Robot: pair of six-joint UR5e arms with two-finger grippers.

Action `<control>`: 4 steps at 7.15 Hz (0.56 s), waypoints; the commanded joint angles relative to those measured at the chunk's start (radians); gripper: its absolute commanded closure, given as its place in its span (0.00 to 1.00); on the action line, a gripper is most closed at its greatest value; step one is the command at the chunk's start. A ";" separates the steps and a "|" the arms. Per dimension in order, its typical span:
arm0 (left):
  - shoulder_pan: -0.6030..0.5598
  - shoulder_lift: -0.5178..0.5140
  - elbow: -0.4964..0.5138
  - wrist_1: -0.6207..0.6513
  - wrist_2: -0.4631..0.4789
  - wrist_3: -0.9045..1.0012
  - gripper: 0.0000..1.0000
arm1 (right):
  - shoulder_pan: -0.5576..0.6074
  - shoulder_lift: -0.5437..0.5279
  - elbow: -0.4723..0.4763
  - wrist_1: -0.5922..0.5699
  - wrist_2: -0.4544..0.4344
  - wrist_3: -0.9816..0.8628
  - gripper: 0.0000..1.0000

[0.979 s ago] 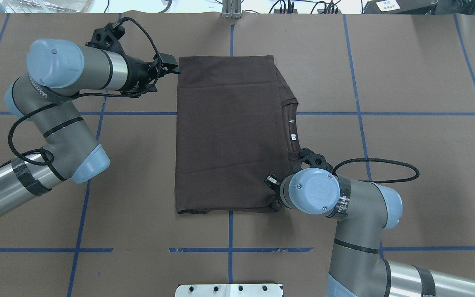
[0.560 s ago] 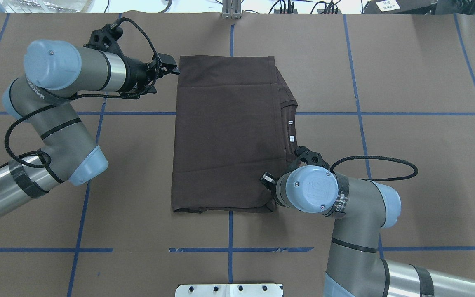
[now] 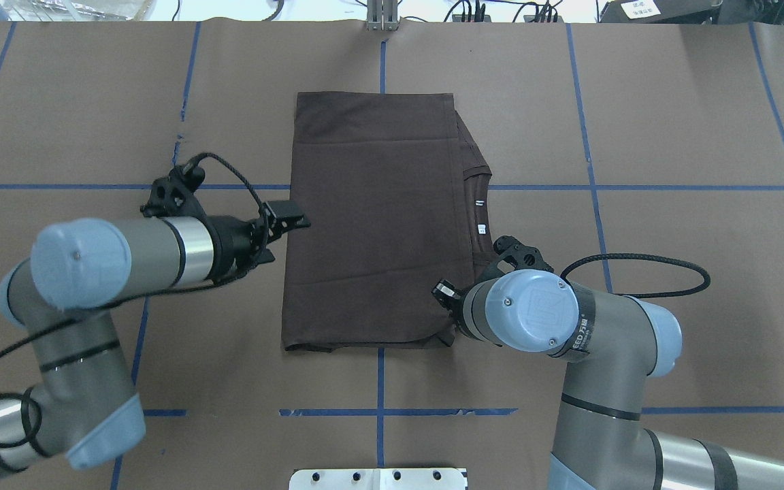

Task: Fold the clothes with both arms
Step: 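Move the left gripper to the shirt's other near corner and grasp it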

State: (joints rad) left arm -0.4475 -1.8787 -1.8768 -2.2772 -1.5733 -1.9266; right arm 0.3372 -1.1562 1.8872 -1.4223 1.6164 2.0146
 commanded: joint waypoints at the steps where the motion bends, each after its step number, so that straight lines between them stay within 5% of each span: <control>1: 0.157 0.038 -0.033 0.088 0.136 -0.090 0.10 | 0.000 -0.013 0.012 0.000 -0.001 0.001 1.00; 4: 0.202 0.039 -0.009 0.120 0.167 -0.106 0.15 | 0.000 -0.011 0.012 0.000 0.000 0.001 1.00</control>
State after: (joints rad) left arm -0.2689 -1.8400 -1.8952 -2.1670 -1.4251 -2.0291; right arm 0.3375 -1.1681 1.8987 -1.4220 1.6163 2.0156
